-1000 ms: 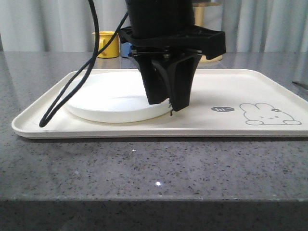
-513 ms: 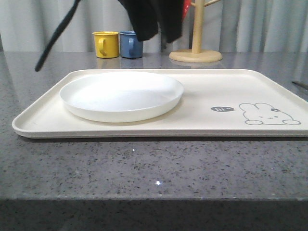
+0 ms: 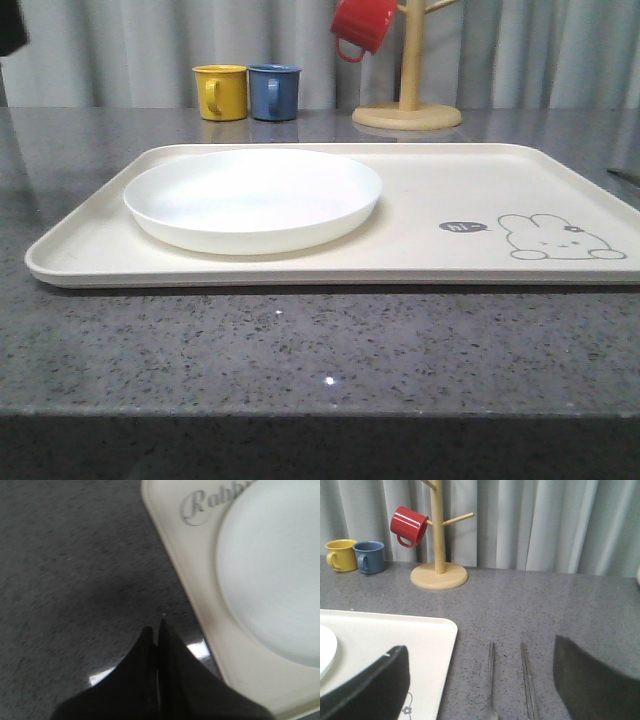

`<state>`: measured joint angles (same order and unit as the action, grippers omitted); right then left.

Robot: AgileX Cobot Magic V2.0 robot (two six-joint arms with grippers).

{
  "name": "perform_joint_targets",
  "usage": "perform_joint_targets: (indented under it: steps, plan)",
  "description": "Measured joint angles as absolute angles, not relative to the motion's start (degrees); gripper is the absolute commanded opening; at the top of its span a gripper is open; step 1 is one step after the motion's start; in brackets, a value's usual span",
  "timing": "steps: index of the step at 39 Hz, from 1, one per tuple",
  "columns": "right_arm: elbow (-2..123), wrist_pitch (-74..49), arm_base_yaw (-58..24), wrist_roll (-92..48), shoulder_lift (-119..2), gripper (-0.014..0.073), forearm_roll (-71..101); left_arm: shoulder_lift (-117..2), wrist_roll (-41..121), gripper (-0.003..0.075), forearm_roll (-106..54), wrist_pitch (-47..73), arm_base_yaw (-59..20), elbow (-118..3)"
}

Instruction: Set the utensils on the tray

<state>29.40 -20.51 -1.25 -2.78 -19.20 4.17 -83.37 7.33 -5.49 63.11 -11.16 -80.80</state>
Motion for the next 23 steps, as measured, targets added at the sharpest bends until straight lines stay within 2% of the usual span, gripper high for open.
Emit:
perform_joint_targets:
  steps: [7,11,23]
  plan:
    - [29.4,-20.5,-1.2,-2.8,-19.2,0.0610,4.2,-69.8,7.3,-0.0018,-6.8,52.8,-1.1,-64.9]
    - [29.4,-20.5,-1.2,-2.8,-19.2,0.0610,4.2,-62.2,7.3,-0.0018,-6.9,47.2,1.7,-56.3]
    - [29.4,-20.5,-1.2,-2.8,-19.2,0.0610,4.2,-37.7,7.3,-0.0018,-7.3,32.5,1.0,-36.5]
